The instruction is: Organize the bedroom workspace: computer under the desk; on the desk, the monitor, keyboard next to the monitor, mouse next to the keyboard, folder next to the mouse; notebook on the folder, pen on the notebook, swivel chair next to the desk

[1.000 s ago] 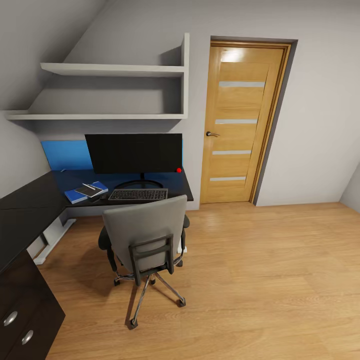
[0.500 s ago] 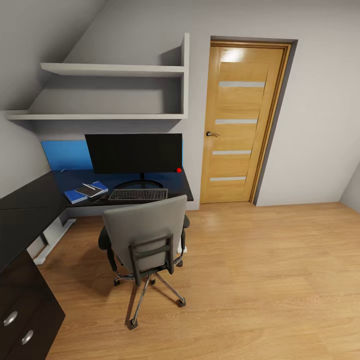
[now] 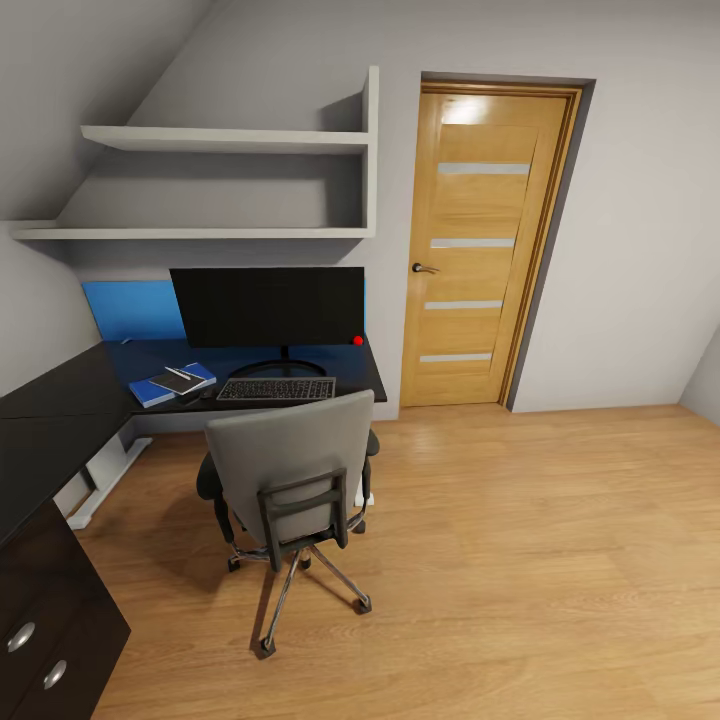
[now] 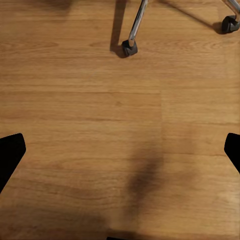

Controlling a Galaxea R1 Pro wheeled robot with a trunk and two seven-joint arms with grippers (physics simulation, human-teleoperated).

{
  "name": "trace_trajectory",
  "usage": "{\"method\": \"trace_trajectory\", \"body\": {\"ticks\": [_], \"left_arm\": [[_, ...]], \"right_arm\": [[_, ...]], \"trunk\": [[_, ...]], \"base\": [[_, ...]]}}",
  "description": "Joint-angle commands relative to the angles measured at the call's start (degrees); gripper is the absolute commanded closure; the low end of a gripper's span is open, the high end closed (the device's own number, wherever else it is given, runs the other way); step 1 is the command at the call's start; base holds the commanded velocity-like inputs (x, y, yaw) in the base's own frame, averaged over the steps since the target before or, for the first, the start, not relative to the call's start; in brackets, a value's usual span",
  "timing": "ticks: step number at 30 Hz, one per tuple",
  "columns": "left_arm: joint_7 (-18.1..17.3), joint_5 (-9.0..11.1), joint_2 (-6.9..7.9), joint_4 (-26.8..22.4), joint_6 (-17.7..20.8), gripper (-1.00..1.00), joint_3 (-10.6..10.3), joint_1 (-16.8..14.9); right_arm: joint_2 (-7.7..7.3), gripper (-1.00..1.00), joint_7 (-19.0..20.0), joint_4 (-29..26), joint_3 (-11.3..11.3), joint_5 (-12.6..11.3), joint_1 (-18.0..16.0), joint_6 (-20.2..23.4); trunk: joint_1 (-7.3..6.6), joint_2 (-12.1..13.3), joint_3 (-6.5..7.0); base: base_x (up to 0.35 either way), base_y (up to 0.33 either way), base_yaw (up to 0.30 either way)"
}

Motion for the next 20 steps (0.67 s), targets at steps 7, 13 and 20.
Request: {"method": "trace_trajectory", "body": {"ticks": [7, 13, 20], "left_arm": [[0.38, 0.17, -0.03, 0.02, -0.13, -1.00, -0.50, -0.03], [0.38, 0.17, 0.00, 0.02, -0.13, -1.00, -0.50, -0.03], [0.38, 0.17, -0.02, 0.02, -0.13, -1.00, -0.50, -0.03]], "right_arm": [[0.02, -1.00, -0.53, 0.04, 0.48, 0.03, -0.03, -0.04], [0.02, -1.00, -0.53, 0.04, 0.47, 0.03, -0.03, -0.02], [0.02, -1.00, -0.53, 0.04, 0.48, 0.03, -0.03, -0.02]], "trunk": [[0.00, -0.03, -0.06], [0.00, -0.03, -0.06], [0.00, -0.03, -0.06]], "base": [[0.000, 0.000, 0.000], [0.000, 0.000, 0.000], [0.000, 0.000, 0.000]]}}
